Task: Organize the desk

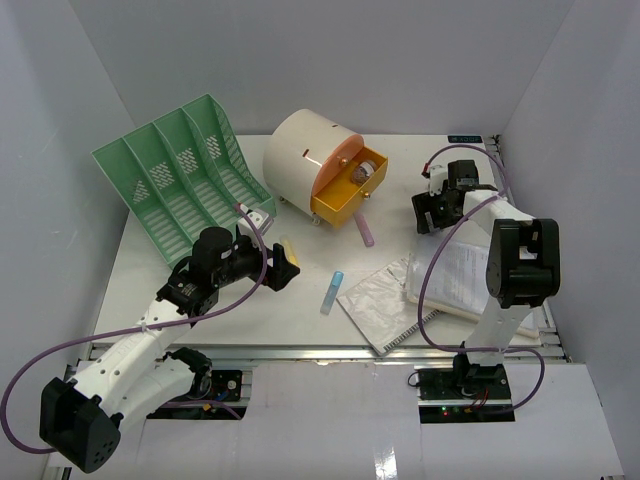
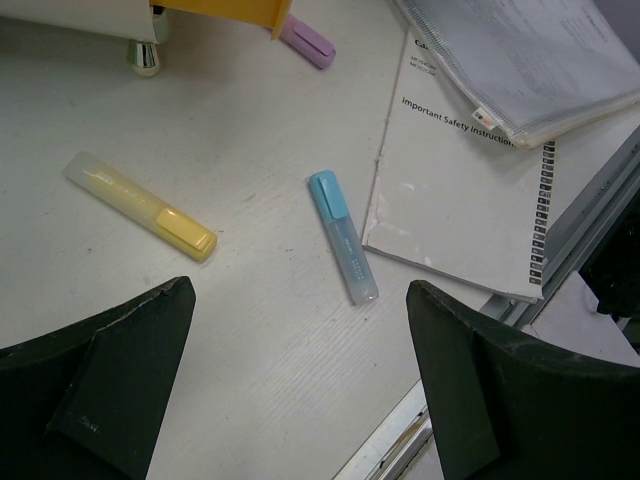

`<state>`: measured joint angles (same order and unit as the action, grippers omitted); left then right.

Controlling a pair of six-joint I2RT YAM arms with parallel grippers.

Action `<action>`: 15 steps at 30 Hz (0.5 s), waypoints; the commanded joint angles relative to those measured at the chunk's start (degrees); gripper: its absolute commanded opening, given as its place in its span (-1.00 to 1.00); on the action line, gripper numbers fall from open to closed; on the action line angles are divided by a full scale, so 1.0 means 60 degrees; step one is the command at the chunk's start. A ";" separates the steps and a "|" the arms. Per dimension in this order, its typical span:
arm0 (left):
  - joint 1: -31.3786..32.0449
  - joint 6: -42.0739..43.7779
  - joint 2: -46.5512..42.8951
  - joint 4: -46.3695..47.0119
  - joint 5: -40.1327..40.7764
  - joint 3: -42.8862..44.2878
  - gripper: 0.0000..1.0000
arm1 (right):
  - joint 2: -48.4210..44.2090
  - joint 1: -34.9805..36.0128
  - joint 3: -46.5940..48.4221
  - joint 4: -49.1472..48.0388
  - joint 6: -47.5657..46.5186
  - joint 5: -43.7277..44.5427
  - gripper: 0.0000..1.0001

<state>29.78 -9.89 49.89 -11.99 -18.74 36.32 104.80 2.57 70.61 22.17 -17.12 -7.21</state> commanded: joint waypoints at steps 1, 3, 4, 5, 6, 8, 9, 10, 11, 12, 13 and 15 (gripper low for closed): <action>0.0003 0.0095 -0.0177 0.0057 -0.0143 -0.0017 0.96 | -0.0038 -0.0047 0.0096 -0.0394 0.0282 0.0081 0.50; 0.0013 0.0095 -0.0181 0.0061 -0.0143 -0.0007 0.96 | -0.0111 -0.0047 0.0036 -0.0450 0.0253 0.0109 0.23; 0.0009 0.0095 -0.0177 0.0056 -0.0143 -0.0011 0.96 | -0.0123 -0.0047 0.0024 -0.0458 0.0237 0.0117 0.12; 0.0003 0.0087 -0.0170 0.0058 -0.0143 -0.0017 0.96 | -0.0123 -0.0047 0.0016 -0.0458 0.0223 0.0141 0.01; 0.0002 0.0087 -0.0170 0.0064 -0.0143 -0.0017 0.96 | -0.0130 -0.0047 0.0009 -0.0471 0.0216 0.0187 -0.11; 0.0002 0.0095 -0.0183 0.0064 -0.0143 -0.0017 0.96 | -0.0163 -0.0047 0.0009 -0.0513 0.0203 0.0245 -0.31; 0.0014 0.0095 -0.0185 0.0053 -0.0143 -0.0017 0.96 | -0.0200 -0.0058 0.0009 -0.0550 0.0201 0.0249 -0.36; 0.0017 0.0095 -0.0185 0.0055 -0.0138 -0.0017 0.96 | -0.0265 -0.0062 -0.0001 -0.0576 0.0201 0.0214 -0.41; 0.0017 0.0095 -0.0185 0.0061 -0.0131 -0.0017 0.96 | -0.0338 -0.0062 -0.0014 -0.0596 0.0201 0.0168 -0.46; 0.0017 0.0089 -0.0185 0.0064 -0.0128 -0.0017 0.96 | -0.0476 -0.0055 -0.0027 -0.0638 0.0195 0.0068 -0.50; 0.0014 0.0084 -0.0185 0.0062 -0.0131 -0.0017 0.96 | -0.0666 -0.0039 -0.0051 -0.0696 0.0176 -0.0057 -0.52; 0.0003 0.0095 -0.0178 0.0057 -0.0150 -0.0017 0.96 | -0.1130 0.0031 -0.0136 -0.0822 0.0087 -0.0308 -0.53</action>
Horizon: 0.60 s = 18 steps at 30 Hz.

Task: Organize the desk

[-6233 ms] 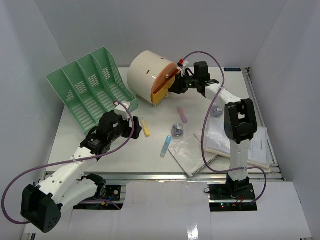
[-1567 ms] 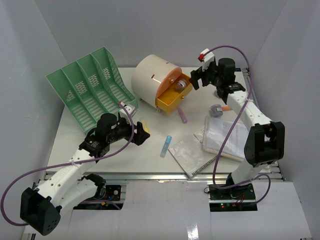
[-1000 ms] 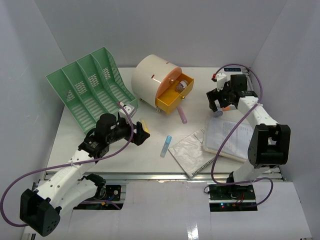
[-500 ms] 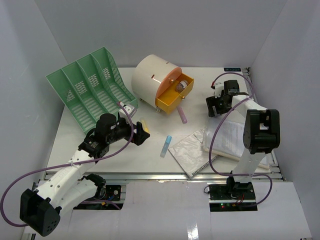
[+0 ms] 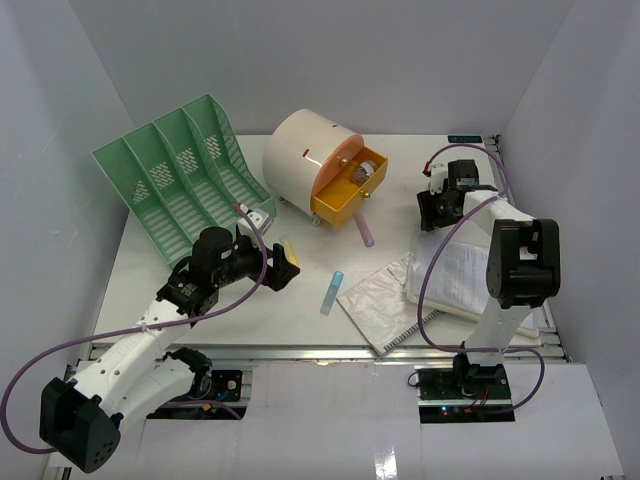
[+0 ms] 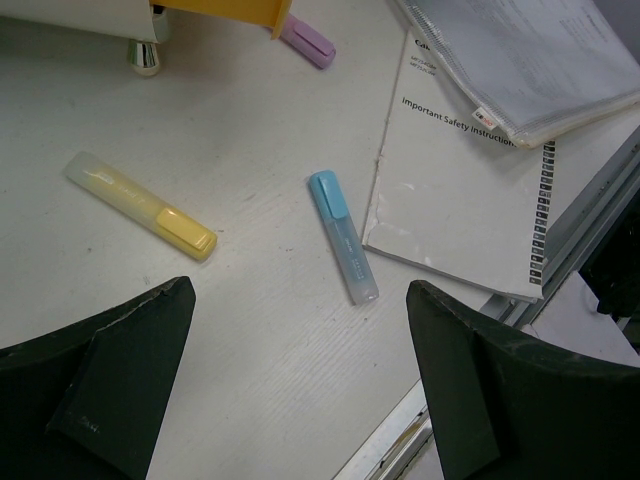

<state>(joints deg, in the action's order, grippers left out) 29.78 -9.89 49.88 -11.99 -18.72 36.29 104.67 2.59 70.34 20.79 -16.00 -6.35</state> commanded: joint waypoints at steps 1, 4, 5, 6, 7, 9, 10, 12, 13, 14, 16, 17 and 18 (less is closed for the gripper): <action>0.0005 0.0096 -0.0169 0.0064 -0.0158 -0.0014 0.96 | -0.1434 0.0100 -0.0101 -0.0642 -0.0157 -0.0647 -0.53; 0.0005 0.0096 -0.0131 0.0052 -0.0159 -0.0014 0.96 | -0.2258 0.0392 0.0022 -0.0692 -0.0230 -0.1183 -0.53; 0.0014 0.0096 -0.0125 0.0061 -0.0150 -0.0014 0.96 | -0.2436 0.0519 0.0129 -0.0696 -0.0234 -0.1306 -0.53; 0.0006 0.0096 -0.0125 0.0064 -0.0147 -0.0014 0.96 | -0.2563 0.0627 0.0257 -0.0674 -0.0212 -0.1519 -0.53; 0.0003 0.0096 -0.0113 0.0064 -0.0135 -0.0014 0.96 | -0.2669 0.0730 0.0421 -0.0622 -0.0149 -0.1689 -0.53; 0.0002 0.0083 -0.0098 0.0064 -0.0120 -0.0026 0.96 | -0.2830 0.1124 0.0944 -0.0546 0.0103 -0.2046 -0.53; 0.0012 0.0091 -0.0095 0.0055 -0.0108 -0.0028 0.96 | -0.2835 0.1260 0.1159 -0.0525 0.0214 -0.2182 -0.53; 0.0006 0.0096 -0.0084 0.0061 -0.0091 -0.0028 0.96 | -0.2711 0.1549 0.1638 -0.0555 0.0479 -0.2464 -0.53; 0.0003 0.0096 -0.0081 0.0058 -0.0088 -0.0035 0.96 | -0.2644 0.1654 0.1872 -0.0564 0.0577 -0.2603 -0.53; 0.0002 0.0096 -0.0078 0.0052 -0.0085 -0.0043 0.96 | -0.2557 0.1747 0.2097 -0.0561 0.0647 -0.2721 -0.53; 0.0002 0.0096 -0.0066 0.0064 -0.0067 -0.0043 0.96 | -0.2270 0.2099 0.2517 -0.0526 0.0726 -0.2812 -0.53; 0.0002 0.0096 -0.0066 0.0064 -0.0061 -0.0043 0.96 | -0.2142 0.2272 0.2696 -0.0500 0.0720 -0.2832 -0.53; 0.0002 0.0087 -0.0057 0.0064 -0.0059 -0.0043 0.96 | -0.2007 0.2511 0.2815 -0.0482 0.0674 -0.2865 -0.52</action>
<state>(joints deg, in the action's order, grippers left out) 29.78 -9.89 49.93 -11.99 -18.71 36.23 89.90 14.02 81.73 19.43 -13.56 -20.05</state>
